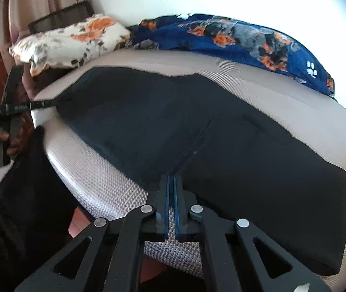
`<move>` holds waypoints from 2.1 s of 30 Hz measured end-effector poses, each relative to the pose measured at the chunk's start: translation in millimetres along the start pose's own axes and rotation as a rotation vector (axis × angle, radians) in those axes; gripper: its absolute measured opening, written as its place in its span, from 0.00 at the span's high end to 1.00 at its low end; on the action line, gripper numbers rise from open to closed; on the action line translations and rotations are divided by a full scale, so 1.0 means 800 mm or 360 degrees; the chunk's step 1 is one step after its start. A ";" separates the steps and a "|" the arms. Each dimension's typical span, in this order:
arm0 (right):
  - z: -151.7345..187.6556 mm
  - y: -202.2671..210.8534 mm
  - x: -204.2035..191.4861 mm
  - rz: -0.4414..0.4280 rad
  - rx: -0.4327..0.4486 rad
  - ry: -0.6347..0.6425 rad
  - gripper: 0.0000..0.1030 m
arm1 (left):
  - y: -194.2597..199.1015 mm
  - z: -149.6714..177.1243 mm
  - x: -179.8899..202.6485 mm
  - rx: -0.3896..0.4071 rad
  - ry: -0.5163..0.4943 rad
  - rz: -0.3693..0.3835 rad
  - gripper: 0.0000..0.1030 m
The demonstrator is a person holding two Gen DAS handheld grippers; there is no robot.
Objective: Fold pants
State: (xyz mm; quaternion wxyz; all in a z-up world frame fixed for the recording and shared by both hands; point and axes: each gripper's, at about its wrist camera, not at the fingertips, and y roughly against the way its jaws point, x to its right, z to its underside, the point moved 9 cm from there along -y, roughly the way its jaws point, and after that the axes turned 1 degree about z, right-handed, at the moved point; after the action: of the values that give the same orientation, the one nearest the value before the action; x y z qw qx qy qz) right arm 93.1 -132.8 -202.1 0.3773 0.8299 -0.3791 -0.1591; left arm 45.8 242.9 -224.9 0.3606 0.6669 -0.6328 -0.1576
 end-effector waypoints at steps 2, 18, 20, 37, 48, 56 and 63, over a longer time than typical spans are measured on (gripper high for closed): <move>0.004 -0.007 -0.002 -0.0024 -0.0018 0.0004 0.98 | -0.001 0.000 0.001 -0.0005 -0.0011 -0.0005 0.01; -0.020 0.028 0.107 0.0377 0.0286 -0.0447 0.67 | -0.013 -0.019 0.005 -0.0102 0.0135 0.0313 0.01; -0.014 0.020 0.113 0.0382 0.0259 -0.0498 0.66 | -0.017 -0.023 0.010 -0.0133 0.0124 0.0382 0.01; 0.003 -0.003 0.116 0.0139 0.0165 -0.0641 0.33 | -0.003 -0.013 0.014 -0.0361 0.0503 0.0897 0.01; 0.001 -0.005 0.108 0.0124 0.0170 -0.0610 0.32 | -0.014 -0.027 0.045 -0.0288 0.0473 0.0849 0.01; 0.002 -0.007 0.110 0.0113 0.0155 -0.0631 0.29 | 0.002 -0.042 0.035 -0.0053 0.0732 0.1242 0.01; 0.002 -0.007 0.109 0.0113 0.0158 -0.0627 0.28 | -0.020 -0.030 0.078 -0.0198 0.0406 0.0960 0.01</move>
State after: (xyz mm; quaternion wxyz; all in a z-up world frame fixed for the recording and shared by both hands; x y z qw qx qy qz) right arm 152.6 -196.5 -205.2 0.2596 0.7865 -0.4819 -0.2862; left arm 82.5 188.6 -203.9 0.5074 0.4406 -0.7406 0.0025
